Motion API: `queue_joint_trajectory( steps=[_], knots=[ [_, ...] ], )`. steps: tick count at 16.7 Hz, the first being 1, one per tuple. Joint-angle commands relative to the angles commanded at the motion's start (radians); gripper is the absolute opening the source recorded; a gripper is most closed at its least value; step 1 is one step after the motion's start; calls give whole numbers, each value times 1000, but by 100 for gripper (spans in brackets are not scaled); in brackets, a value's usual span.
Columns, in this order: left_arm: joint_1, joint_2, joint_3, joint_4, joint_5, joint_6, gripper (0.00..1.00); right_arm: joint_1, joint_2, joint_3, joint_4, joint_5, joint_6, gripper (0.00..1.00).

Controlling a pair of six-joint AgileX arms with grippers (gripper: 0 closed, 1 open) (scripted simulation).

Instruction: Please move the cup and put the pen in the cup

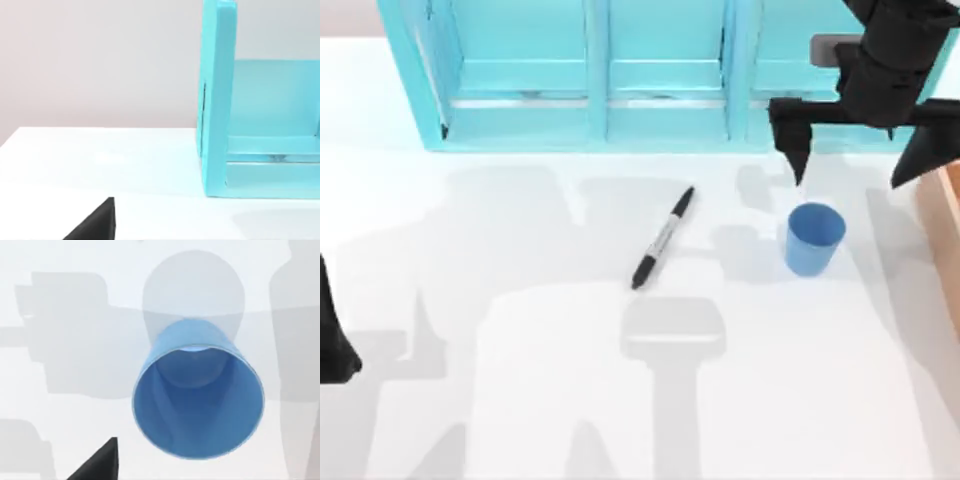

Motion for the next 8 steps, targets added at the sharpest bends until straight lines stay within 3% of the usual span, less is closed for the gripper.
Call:
queue_joint_trajectory(
  steps=[4, 8],
  knots=[
    [0, 0, 0, 0, 0, 0, 100, -3, 16, 275, -243, 2, -3, 100],
    [0, 0, 0, 0, 0, 0, 100, -5, 16, 395, -359, 2, -7, 100]
  ],
)
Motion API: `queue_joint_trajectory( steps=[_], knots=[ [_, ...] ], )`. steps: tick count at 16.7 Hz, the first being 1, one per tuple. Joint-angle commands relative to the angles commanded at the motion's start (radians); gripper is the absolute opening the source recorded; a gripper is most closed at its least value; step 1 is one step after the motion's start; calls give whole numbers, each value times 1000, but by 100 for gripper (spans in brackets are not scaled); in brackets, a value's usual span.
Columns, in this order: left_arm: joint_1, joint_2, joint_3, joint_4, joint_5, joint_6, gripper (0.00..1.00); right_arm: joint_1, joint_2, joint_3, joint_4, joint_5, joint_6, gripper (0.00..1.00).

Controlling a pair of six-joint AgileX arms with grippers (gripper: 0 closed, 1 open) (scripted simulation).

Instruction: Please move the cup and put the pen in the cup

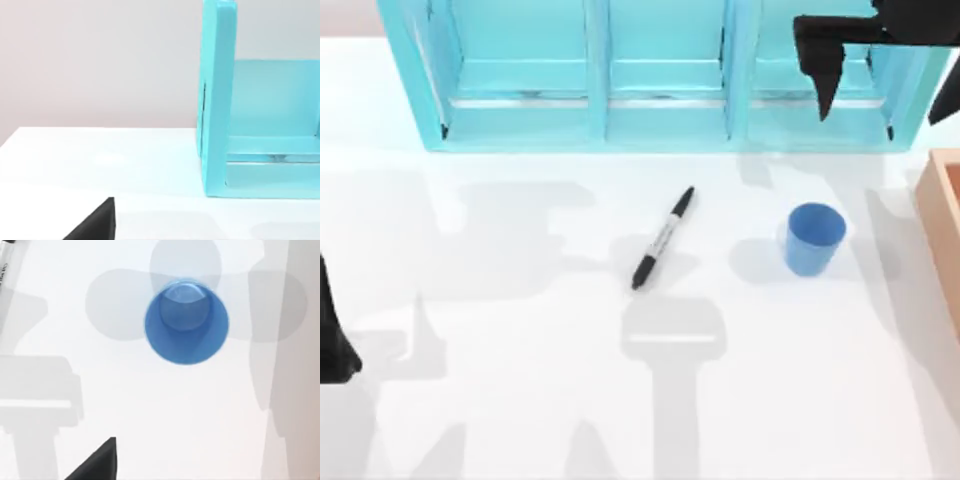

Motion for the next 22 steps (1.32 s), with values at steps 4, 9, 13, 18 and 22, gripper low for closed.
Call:
queue_joint_trajectory(
  steps=[4, 9, 13, 18, 22],
  knots=[
    [0, 0, 0, 0, 0, 0, 100, 3, -3, 2, -1, 0, 0, 100],
    [0, 0, 0, 0, 0, 0, 100, 49, 29, -35, 91, -13, 115, 100],
    [0, 0, 0, 0, 0, 0, 100, 134, 81, -120, 265, -38, 363, 100],
    [0, 0, 0, 0, 0, 0, 100, 241, 146, -228, 491, -67, 667, 100],
    [0, 0, 0, 0, 0, 0, 100, 273, 158, -262, 557, -75, 734, 100]
  ],
)
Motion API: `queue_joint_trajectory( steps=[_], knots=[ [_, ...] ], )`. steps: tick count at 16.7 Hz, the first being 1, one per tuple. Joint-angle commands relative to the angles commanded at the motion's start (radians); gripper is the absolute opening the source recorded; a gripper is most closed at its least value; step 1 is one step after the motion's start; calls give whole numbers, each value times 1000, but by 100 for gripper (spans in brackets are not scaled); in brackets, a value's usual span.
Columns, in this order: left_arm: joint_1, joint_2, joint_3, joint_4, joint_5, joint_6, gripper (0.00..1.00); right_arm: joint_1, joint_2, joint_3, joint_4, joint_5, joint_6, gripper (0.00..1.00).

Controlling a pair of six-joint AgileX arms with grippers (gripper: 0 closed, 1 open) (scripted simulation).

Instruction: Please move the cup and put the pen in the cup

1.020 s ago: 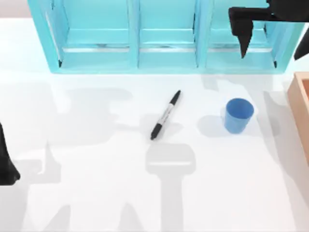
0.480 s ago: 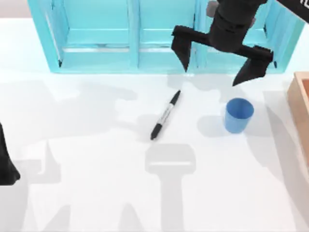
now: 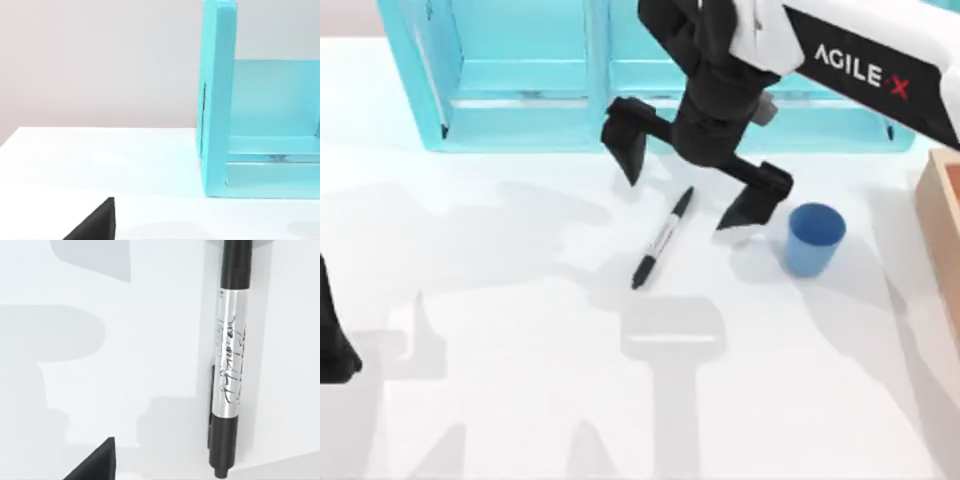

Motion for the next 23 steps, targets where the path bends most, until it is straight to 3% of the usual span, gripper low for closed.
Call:
queue_joint_trajectory(
  steps=[5, 12, 17, 23],
  knots=[
    [0, 0, 0, 0, 0, 0, 100, -2, 9, -7, 15, 1, -1, 100],
    [0, 0, 0, 0, 0, 0, 100, 21, 148, -93, 248, 6, 22, 100],
    [0, 0, 0, 0, 0, 0, 100, 23, 161, -100, 263, 6, 24, 100],
    [0, 0, 0, 0, 0, 0, 100, 23, 161, -100, 263, 6, 24, 55]
  ],
)
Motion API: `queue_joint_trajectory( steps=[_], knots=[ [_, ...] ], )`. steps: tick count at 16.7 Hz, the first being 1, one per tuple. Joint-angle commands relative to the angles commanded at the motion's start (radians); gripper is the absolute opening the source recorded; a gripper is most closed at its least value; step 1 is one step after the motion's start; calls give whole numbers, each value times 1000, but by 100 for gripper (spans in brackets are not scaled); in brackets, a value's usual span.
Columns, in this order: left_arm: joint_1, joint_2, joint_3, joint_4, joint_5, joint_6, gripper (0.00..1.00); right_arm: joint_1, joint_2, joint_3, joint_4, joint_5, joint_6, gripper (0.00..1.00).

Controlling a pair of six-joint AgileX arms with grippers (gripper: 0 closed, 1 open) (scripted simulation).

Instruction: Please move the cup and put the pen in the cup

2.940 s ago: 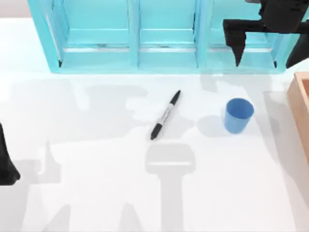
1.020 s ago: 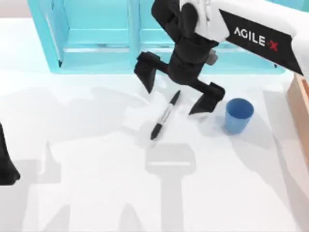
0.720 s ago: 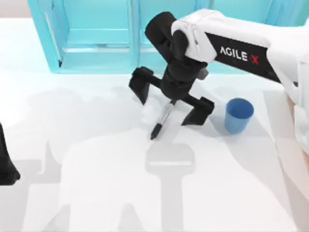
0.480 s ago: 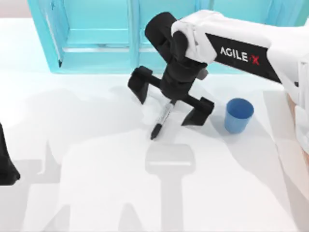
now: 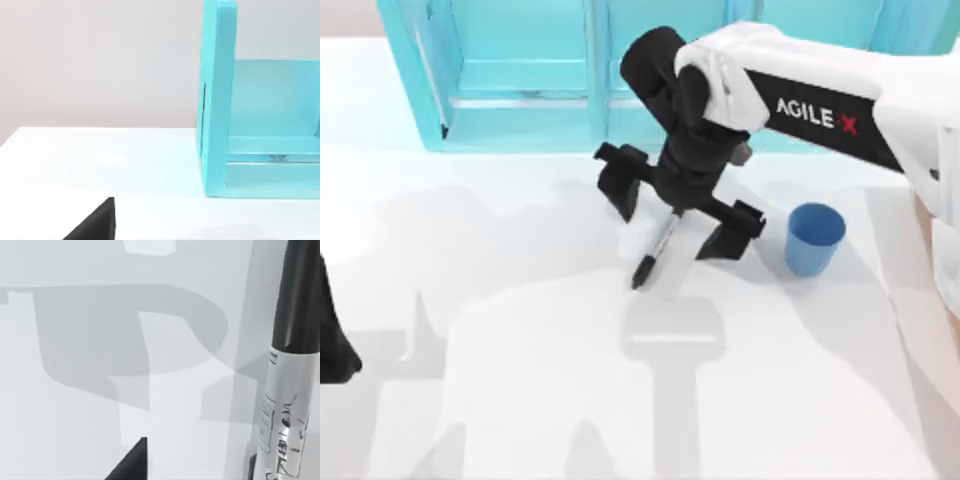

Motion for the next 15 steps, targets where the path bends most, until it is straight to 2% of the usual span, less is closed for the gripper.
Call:
queue_joint_trajectory(
  steps=[7, 15],
  knots=[
    [0, 0, 0, 0, 0, 0, 100, 0, 0, 0, 0, 0, 0, 2],
    [0, 0, 0, 0, 0, 0, 100, 0, 0, 0, 0, 0, 0, 0]
  ],
)
